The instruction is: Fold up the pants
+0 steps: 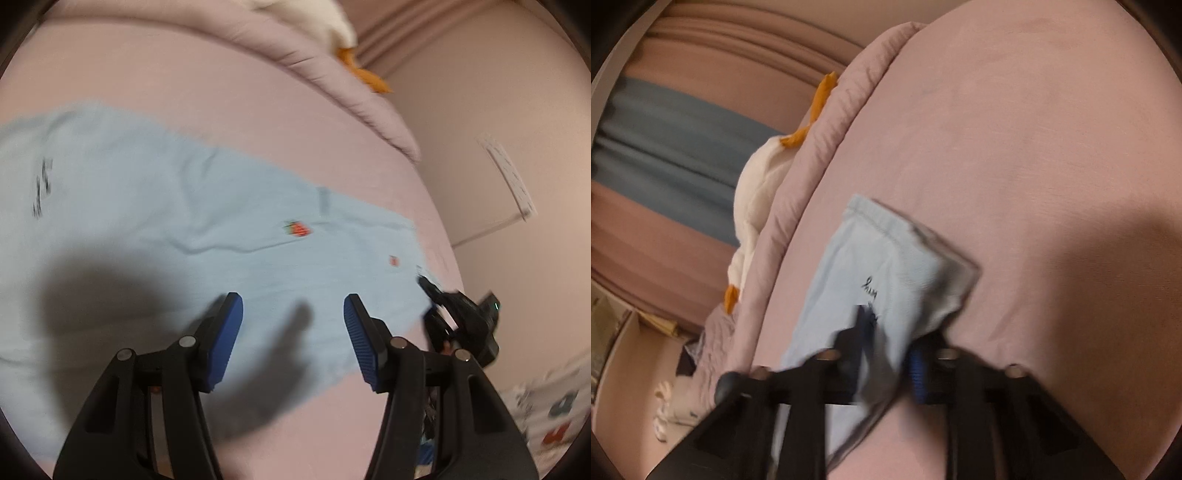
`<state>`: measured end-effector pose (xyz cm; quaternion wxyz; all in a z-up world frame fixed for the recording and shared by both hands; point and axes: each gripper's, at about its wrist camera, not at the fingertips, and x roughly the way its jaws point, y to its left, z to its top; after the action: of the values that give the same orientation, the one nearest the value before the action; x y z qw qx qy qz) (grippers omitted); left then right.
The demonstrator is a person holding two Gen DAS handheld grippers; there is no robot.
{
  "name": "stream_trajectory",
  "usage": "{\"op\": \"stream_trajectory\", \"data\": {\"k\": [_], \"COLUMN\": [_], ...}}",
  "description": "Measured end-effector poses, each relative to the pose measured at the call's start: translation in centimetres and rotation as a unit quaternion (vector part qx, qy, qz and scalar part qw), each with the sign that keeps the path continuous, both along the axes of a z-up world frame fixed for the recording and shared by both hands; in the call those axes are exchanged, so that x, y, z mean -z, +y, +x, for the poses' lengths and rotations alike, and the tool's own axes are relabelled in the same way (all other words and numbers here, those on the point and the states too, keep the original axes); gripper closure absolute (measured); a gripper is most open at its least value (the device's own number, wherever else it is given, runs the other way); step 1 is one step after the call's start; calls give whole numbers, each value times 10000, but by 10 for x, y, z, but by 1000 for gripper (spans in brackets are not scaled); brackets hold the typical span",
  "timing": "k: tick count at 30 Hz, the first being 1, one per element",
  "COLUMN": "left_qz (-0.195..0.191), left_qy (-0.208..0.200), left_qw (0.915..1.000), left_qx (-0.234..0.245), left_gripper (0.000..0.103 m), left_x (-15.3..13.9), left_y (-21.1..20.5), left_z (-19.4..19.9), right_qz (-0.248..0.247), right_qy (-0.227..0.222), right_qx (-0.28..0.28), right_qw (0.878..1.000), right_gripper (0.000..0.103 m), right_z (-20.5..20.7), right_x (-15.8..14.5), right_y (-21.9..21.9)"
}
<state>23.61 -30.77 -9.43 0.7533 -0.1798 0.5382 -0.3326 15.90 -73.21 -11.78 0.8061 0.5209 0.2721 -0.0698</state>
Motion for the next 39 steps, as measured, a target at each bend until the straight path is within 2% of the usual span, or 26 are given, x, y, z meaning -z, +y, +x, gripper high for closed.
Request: {"op": "stream_trajectory", "data": {"k": [1,3,6,9,11,12,13,15,16,20,23,27,29,30,32,34,35,39], "left_qz": [-49,-130,13,-54,-195,-251,-370,-764,-943,-1748,-2080,-2229,-2304,-2360,-2270,-1977,-1876,-1761], "left_qy": [90,-51,-184,-38,147,213,265,329,352,506,620,1125,1229,1218,1116,967,869,294], "left_qw": [9999,9999,9998,10000,9997,9994,9989,9962,9945,9827,9749,9664,9632,9620,9648,9726,9754,9802], "left_qx": [-30,-13,86,43,-36,-79,-133,-246,-280,-339,-489,-615,-631,-639,-723,-752,-761,-855], "left_gripper": [47,49,49,49,46,44,43,38,33,29,22,22,22,24,37,84,90,90], "left_x": [6,6,8,10,8,7,5,2,0,-11,-8,6,8,7,4,3,4,-17], "left_y": [2,5,3,6,11,12,14,20,22,27,30,28,30,31,34,38,41,68], "left_z": [1,-3,-9,-8,-7,-8,-9,-16,-19,-22,-17,-3,-2,-1,-1,-2,-3,-7], "right_qz": [90,11,-561,-1177,-1834,-2336,-2591,-3216,-3472,-4250,-4585,-4772,-4998,-5179,-5382,-5518,-5584,-5787], "right_qy": [-62,-112,171,-55,-185,-240,-268,-338,-363,-541,-523,-514,-500,-482,-483,-473,-473,-617], "right_qx": [22,-31,-173,-376,-652,-895,-1021,-1424,-1608,-2364,-2838,-3417,-3609,-3688,-3797,-3848,-3820,-3788], "right_qw": [9999,9999,9981,9923,9807,9679,9601,9355,9232,8721,8406,8080,7858,7703,7509,7384,7349,7196], "right_gripper": [97,97,97,97,97,97,97,97,97,97,97,97,97,97,97,97,97,97], "right_z": [-3,-4,4,7,12,15,19,25,26,33,38,39,36,35,34,33,33,30], "right_x": [3,0,-17,-50,-75,-91,-98,-111,-114,-111,-97,-77,-70,-67,-65,-66,-67,-78], "right_y": [-2,0,12,33,59,81,95,134,153,226,263,301,317,327,337,342,345,362]}}
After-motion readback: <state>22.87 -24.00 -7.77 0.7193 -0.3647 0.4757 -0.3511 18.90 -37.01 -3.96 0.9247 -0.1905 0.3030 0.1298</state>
